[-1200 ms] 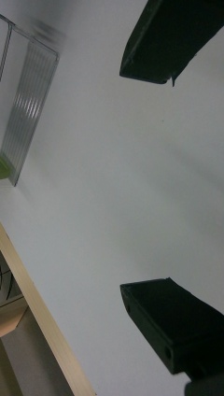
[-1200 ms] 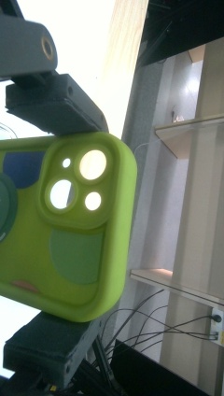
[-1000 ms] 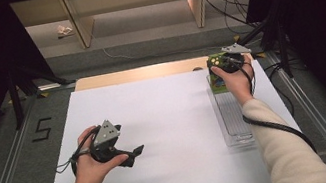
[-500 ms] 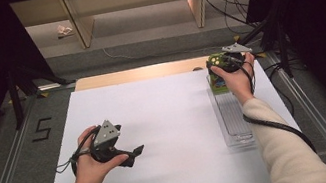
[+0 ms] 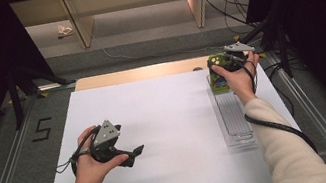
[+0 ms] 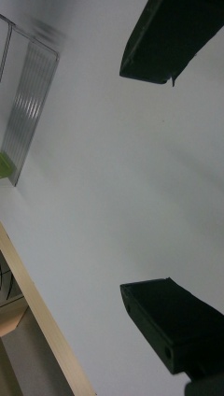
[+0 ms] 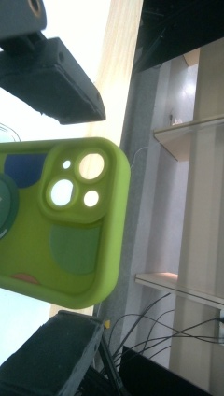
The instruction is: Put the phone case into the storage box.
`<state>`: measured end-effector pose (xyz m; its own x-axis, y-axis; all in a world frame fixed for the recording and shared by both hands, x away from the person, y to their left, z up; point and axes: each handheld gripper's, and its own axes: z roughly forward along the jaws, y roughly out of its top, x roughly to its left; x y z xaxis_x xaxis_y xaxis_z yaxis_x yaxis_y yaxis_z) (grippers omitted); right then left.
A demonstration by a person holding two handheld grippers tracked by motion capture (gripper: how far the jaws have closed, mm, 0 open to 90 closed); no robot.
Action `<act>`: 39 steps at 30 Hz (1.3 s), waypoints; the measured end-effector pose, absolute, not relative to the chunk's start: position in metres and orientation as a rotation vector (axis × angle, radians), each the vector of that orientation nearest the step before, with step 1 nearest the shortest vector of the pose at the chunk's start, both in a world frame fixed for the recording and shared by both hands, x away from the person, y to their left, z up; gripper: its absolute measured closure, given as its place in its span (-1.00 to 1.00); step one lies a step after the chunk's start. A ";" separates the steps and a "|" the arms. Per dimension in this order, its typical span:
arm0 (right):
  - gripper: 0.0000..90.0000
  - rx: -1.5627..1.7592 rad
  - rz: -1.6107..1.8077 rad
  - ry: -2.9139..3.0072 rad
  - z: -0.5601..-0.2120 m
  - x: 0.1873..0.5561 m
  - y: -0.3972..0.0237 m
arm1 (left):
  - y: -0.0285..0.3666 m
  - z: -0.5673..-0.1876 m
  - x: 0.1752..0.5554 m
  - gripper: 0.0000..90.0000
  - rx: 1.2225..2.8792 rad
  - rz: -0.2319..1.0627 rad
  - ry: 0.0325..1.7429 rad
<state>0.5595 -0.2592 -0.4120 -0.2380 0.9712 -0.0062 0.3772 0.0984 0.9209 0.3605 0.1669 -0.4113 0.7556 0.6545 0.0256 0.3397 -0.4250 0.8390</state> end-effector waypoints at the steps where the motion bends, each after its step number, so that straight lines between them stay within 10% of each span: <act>1: -0.91 1.335 1.123 1.704 -0.411 0.559 -0.259 | 0.167 -0.411 0.360 -1.00 2.048 0.440 0.747; 39: -0.85 1.258 1.208 1.772 -0.391 0.477 -0.273 | 0.168 -0.411 0.360 -1.00 2.042 0.447 0.758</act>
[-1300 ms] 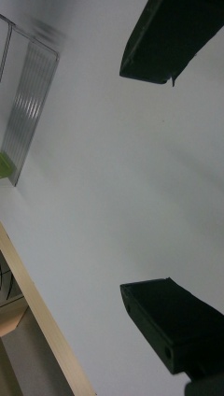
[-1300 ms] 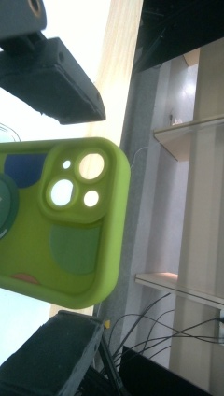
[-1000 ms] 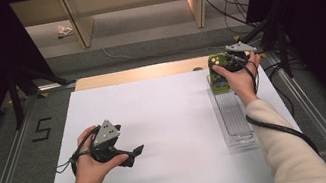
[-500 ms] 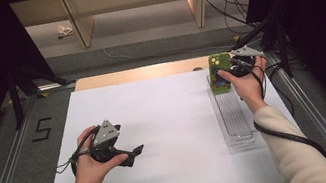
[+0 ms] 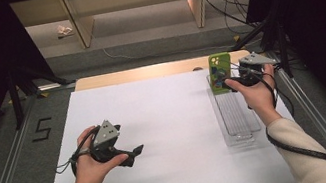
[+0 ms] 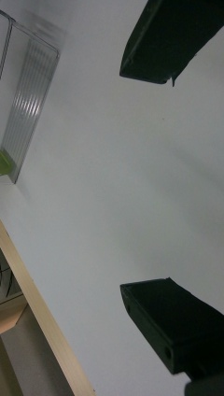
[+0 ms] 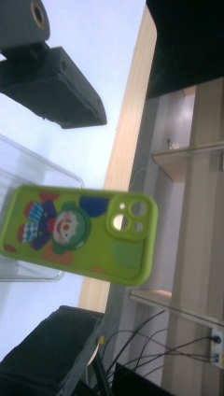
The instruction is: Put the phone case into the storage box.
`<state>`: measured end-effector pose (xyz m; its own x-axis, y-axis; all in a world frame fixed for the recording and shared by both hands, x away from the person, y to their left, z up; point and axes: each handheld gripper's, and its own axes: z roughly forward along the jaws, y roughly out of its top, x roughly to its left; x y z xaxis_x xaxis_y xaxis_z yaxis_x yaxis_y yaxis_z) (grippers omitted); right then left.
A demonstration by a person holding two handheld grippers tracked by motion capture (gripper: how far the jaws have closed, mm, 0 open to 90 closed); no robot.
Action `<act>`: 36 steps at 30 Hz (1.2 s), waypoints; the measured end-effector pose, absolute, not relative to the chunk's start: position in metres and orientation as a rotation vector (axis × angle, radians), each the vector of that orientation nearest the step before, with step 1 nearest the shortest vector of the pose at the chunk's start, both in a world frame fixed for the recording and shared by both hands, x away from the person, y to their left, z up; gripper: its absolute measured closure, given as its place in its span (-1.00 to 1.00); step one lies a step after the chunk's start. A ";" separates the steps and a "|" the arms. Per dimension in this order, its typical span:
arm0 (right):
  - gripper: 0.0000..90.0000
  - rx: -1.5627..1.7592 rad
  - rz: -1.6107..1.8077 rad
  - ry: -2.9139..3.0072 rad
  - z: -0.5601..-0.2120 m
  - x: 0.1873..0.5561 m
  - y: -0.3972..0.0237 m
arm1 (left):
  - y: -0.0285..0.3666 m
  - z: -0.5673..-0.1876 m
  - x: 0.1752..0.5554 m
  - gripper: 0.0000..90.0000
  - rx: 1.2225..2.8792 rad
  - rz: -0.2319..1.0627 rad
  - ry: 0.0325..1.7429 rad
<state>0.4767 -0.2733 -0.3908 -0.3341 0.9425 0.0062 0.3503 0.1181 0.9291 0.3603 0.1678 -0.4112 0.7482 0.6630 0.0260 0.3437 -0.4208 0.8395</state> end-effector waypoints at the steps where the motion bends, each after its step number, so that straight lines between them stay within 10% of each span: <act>1: -0.85 1.247 1.211 1.783 -0.390 0.473 -0.273 | 0.168 -0.411 0.360 -1.00 2.042 0.448 0.759; 36: -0.79 1.008 1.400 1.979 -0.396 0.362 -0.285 | 0.171 -0.411 0.360 -1.00 2.025 0.453 0.773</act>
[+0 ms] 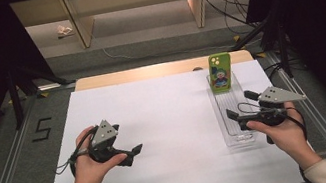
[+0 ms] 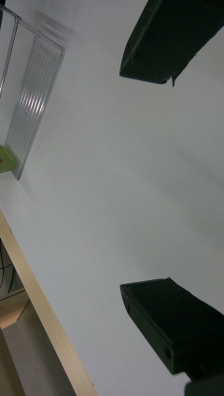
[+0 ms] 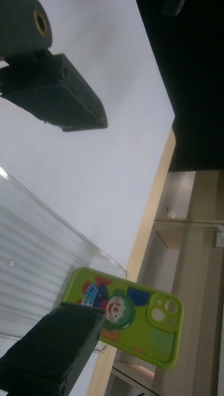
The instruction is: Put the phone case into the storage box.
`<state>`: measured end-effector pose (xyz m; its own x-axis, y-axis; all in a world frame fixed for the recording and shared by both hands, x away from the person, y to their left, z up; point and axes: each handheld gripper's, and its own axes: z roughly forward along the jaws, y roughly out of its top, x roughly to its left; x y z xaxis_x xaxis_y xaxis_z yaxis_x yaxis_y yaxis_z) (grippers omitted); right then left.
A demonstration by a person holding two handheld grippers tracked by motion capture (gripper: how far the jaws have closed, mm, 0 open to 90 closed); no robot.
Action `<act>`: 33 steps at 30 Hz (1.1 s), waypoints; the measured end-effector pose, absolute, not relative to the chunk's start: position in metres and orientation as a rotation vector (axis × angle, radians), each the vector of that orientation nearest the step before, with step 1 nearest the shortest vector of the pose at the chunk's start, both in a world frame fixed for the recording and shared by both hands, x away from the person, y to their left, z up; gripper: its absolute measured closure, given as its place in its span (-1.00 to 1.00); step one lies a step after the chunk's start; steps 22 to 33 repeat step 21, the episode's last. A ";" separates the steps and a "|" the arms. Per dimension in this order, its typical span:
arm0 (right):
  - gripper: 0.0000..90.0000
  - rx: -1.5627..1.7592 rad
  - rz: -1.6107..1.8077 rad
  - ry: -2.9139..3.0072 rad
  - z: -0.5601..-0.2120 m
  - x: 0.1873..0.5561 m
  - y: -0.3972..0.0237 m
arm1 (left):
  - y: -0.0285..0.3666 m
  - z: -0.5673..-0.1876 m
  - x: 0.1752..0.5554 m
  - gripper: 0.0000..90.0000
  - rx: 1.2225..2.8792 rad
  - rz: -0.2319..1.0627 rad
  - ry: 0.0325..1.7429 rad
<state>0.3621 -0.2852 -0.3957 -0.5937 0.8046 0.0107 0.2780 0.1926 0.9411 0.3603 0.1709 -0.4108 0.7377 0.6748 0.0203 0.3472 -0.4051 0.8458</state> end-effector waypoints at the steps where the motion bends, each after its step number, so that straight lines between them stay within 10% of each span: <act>1: -0.79 1.005 1.400 1.982 -0.396 0.360 -0.286 | 0.171 -0.411 0.360 -1.00 2.024 0.453 0.775; 33: -0.75 0.965 1.445 2.012 -0.401 0.342 -0.290 | 0.171 -0.410 0.360 -1.00 2.015 0.452 0.775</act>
